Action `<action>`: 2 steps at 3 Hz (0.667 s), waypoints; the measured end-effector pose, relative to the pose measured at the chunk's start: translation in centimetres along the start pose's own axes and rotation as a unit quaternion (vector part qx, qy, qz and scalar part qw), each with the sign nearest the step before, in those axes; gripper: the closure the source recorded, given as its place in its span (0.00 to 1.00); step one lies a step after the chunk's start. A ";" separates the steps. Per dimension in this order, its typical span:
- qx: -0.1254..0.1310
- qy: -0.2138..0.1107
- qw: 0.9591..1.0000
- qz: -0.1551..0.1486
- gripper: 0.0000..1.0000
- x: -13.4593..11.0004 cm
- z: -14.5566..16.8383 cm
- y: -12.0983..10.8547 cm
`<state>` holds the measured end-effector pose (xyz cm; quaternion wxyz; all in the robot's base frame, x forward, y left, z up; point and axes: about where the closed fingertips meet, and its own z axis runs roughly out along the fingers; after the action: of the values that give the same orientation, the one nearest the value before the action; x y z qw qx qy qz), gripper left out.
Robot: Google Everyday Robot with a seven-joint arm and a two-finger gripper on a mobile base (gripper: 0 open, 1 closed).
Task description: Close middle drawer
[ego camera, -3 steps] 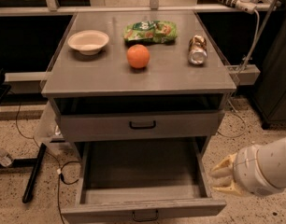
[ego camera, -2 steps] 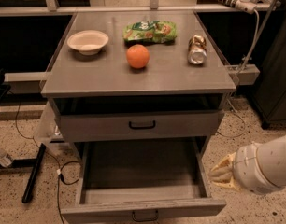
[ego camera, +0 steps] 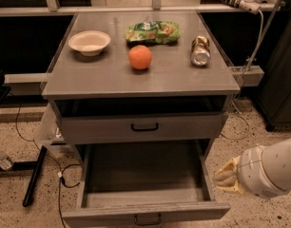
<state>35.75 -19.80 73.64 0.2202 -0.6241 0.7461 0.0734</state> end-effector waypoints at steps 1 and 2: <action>-0.015 -0.001 1.000 0.018 1.00 1.3 3.5 0.7; -0.027 -0.010 0.998 0.048 1.00 4.9 9.8 2.5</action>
Offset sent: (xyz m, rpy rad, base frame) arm 0.0020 -0.0116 -0.2182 0.1004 0.0831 -0.1495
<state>35.08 -19.87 62.45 0.2071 -0.5928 0.7704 0.1104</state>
